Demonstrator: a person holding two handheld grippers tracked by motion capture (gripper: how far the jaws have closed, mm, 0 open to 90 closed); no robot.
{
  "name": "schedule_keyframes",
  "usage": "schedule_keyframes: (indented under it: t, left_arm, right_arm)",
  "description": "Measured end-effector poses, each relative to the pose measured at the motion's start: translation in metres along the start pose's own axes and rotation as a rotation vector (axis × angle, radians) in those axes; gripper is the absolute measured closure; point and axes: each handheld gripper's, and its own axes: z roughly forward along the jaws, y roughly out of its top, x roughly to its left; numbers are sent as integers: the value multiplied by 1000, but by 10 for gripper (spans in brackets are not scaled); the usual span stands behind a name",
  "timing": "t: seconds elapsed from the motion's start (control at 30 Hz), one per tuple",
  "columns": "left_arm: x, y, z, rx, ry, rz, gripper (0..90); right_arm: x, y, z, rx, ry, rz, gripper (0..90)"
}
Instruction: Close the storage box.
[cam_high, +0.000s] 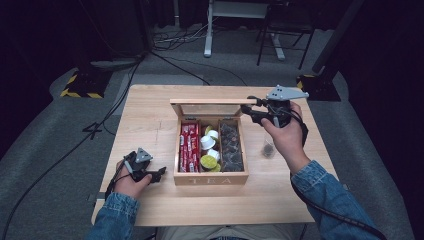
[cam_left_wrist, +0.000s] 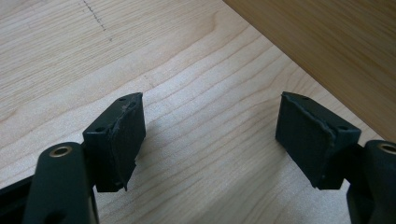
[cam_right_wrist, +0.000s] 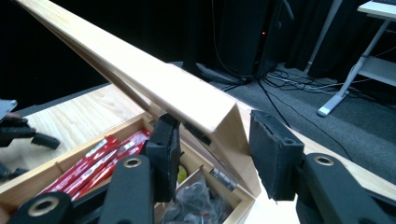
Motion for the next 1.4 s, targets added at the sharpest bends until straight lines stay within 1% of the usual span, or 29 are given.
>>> schedule_keyframes:
  t: [0.2, 0.27, 0.37, 0.53, 0.63, 0.73, 0.77, 0.83, 0.87, 1.03, 1.07, 1.13, 1.27, 1.4]
  left_arm:
    - [0, 0, 0, 1, 2, 1, 246]
    - [0, 0, 0, 0, 0, 0, 246]
    - [0, 0, 0, 0, 2, 1, 246]
    - [0, 0, 0, -1, 5, 0, 247]
    - [-1, 0, -1, 2, 6, -3, 247]
    - [-1, -1, 0, -2, 7, -2, 247]
    - [-1, -1, -1, 0, 8, -3, 247]
    - [-1, -1, -1, -1, 7, -4, 247]
    - [-1, -1, -1, 3, 5, -3, 247]
    - [-1, -1, -1, 0, 5, -6, 247]
    - [-1, -1, -1, 0, 5, -6, 247]
    - [-1, 0, 0, 1, 4, -6, 246]
    - [-1, 0, 0, 0, 3, -7, 246]
    - [-1, 0, 0, 0, 3, -6, 246]
  right_arm:
    - [10, -8, -7, 25, 8, -31, 540]
    - [12, -11, -8, 24, 6, -42, 536]
    - [16, -17, -10, 19, 7, -42, 523]
    - [22, -25, -12, 31, 4, -66, 498]
    - [24, -30, -13, 36, 12, -50, 466]
    - [25, -35, -12, 40, 14, -39, 462]
    - [26, -40, -12, 44, 13, -32, 456]
    - [27, -42, -12, 45, 13, -31, 454]
    - [29, -46, -12, 46, 13, -36, 450]
    - [36, -53, -15, 58, 6, -69, 449]
    - [36, -53, -15, 58, 6, -69, 449]
    - [39, -56, -18, 63, 3, -93, 445]
    - [42, -59, -20, 63, 7, -98, 444]
    - [47, -68, -21, 74, 7, -101, 431]
